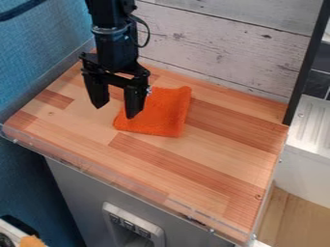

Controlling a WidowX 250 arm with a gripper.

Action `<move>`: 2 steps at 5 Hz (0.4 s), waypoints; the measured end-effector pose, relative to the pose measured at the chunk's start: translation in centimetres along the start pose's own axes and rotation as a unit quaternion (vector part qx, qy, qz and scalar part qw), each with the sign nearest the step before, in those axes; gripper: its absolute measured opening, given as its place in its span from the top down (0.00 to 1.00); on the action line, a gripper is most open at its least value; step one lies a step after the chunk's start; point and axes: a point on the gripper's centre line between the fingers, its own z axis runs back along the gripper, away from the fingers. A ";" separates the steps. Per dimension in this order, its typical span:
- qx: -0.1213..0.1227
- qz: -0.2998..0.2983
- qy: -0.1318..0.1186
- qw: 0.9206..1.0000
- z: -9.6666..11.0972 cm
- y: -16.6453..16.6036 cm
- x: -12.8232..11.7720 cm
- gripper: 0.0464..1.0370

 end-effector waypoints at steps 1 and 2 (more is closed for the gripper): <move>0.000 -0.002 0.006 1.000 -0.5 -1.5 0.5 0.04; 0.004 -0.007 -0.001 1.000 -0.6 -4.5 1.8 0.04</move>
